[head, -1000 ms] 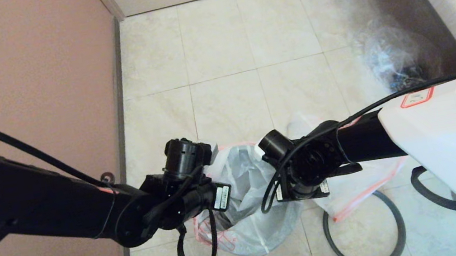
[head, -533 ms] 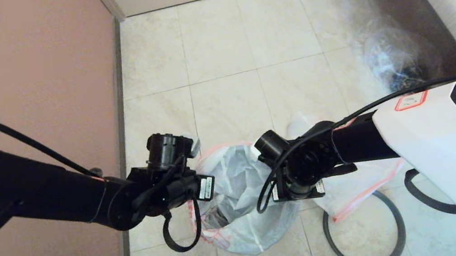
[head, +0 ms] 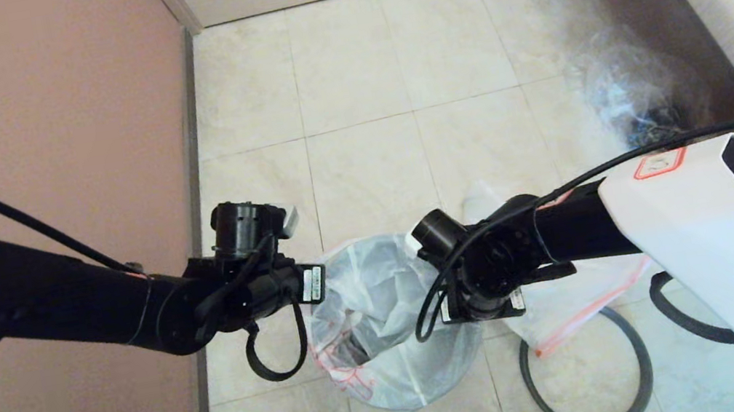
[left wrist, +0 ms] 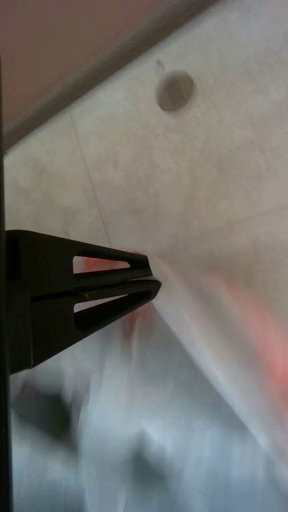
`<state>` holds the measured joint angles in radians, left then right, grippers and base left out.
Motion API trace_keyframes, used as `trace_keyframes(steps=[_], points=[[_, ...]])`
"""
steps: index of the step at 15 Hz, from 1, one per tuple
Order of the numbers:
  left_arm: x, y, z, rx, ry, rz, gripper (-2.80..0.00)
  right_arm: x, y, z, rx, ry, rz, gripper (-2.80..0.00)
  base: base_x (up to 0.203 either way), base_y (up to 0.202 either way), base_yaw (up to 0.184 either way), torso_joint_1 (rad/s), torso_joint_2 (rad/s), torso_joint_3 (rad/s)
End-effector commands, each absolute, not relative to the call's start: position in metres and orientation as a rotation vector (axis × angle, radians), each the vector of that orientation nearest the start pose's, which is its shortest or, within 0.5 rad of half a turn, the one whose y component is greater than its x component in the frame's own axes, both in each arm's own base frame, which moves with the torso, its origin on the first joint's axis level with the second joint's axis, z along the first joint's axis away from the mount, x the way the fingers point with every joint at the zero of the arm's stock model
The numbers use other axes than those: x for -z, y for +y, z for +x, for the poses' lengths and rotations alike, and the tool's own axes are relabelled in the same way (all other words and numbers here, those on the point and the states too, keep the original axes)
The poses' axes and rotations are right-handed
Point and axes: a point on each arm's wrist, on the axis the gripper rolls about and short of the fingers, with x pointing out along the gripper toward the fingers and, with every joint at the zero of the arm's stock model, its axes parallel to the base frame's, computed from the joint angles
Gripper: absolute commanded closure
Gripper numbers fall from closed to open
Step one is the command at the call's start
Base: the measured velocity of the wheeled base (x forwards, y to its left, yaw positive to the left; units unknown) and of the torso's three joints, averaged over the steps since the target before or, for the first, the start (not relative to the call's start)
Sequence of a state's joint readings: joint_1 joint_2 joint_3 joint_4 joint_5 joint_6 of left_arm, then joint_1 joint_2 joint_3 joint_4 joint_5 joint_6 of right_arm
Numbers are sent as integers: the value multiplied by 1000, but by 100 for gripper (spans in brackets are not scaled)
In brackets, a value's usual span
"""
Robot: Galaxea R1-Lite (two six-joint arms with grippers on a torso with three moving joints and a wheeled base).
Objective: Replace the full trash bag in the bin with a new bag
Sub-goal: Put the new garbage bag on the trash can
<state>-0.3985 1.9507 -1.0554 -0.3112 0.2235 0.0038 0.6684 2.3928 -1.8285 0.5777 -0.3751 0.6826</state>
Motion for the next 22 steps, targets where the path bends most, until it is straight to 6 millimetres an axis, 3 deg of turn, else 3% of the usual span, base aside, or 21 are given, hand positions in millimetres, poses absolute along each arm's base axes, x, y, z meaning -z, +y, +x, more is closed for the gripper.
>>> trace_keyframes(steps=[1, 5, 8, 9, 12, 15, 17, 18, 22], points=[[-132, -135, 341, 164, 558, 181, 0, -79, 271, 360, 95, 1012, 53, 0, 0, 0, 0, 0, 0, 0], [-90, -134, 360, 147, 657, 202, 0, -82, 270, 365, 94, 998, 68, 0, 0, 0, 0, 0, 0, 0], [-72, -115, 376, 122, 703, 184, 0, -89, 269, 368, 89, 978, 82, 0, 0, 0, 0, 0, 0, 0], [-78, -113, 375, 119, 688, 178, 0, -94, 271, 367, 75, 970, 75, 0, 0, 0, 0, 0, 0, 0], [-130, -106, 358, 129, 588, 149, 0, -107, 277, 362, 37, 939, 58, 0, 0, 0, 0, 0, 0, 0], [-183, -100, 325, 191, 511, 114, 0, -108, 277, 362, 60, 914, 28, 0, 0, 0, 0, 0, 0, 0], [-203, -96, 308, 267, 510, 84, 0, -109, 277, 361, 60, 914, 26, 0, 0, 0, 0, 0, 0, 0], [-204, -95, 305, 289, 523, 75, 0, -111, 277, 360, 57, 915, 22, -280, 0, 0, 0, 0, 0, 0], [-214, -94, 296, 303, 504, 71, 0, -150, 282, 333, -10, 890, 11, -280, 0, 0, 0, 0, 0, 0]])
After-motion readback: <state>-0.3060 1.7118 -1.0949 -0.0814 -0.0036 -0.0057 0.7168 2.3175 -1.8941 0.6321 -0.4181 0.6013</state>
